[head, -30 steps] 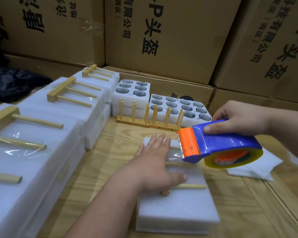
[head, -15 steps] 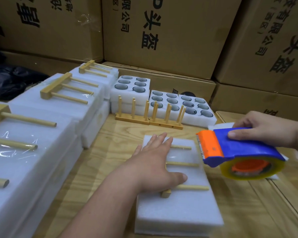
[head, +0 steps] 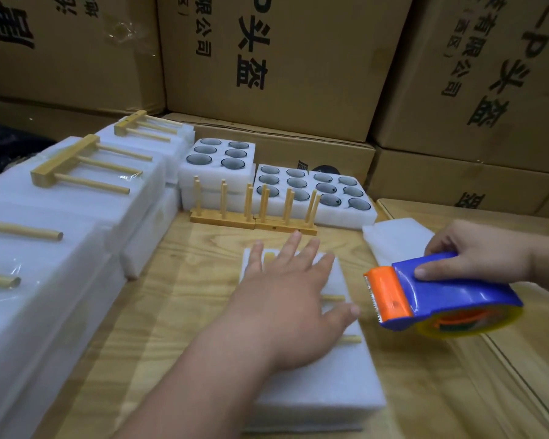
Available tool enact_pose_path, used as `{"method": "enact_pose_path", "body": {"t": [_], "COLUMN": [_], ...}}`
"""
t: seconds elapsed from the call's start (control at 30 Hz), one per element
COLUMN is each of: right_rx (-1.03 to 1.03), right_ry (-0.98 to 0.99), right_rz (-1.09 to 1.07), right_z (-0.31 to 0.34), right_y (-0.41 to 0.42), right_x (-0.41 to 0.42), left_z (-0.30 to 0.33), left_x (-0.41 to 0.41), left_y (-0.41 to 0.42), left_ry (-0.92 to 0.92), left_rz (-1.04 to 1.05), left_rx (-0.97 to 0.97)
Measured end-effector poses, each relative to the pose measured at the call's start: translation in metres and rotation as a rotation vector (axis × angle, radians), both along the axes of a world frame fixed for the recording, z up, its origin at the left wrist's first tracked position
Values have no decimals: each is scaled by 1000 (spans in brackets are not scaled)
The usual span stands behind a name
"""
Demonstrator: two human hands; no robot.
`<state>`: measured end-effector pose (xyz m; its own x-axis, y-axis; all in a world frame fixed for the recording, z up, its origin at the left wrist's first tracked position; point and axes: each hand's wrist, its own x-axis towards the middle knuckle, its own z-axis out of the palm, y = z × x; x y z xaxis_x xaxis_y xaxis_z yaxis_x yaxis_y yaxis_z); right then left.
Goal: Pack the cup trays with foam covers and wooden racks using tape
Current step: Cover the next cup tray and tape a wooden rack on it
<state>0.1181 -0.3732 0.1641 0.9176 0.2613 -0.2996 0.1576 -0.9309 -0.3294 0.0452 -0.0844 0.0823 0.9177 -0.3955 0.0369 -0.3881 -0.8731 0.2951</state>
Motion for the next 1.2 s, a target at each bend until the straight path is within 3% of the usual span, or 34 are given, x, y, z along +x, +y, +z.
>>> {"method": "enact_pose_path", "body": {"t": [0.17,0.4,0.63,0.77,1.0,1.2], "right_rx": [-166,-329,-12,69,83,-76], "right_ry": [-7,-32,5,23,32,22], "right_rz": [29,46,-38,-53,-45,-61], "right_z": [2,4,3,-7,-5,-5], "right_y": [15,24,-20,-33,-39,-26], "right_x": [5,11,1,-2,0,-6], "left_z": [-13,-15,-13,-13,-15,-16], "left_x": [-8,-10,-10,-10,-8,-8], "left_y": [-24,-24,-22,-22,-21,-23], "left_ry": [-26,-28,-19,-24,-30,-35], "left_rz": [-72,-56,-86,-104,-98,-95], "left_rx": [195,211,176,166,145,155]}}
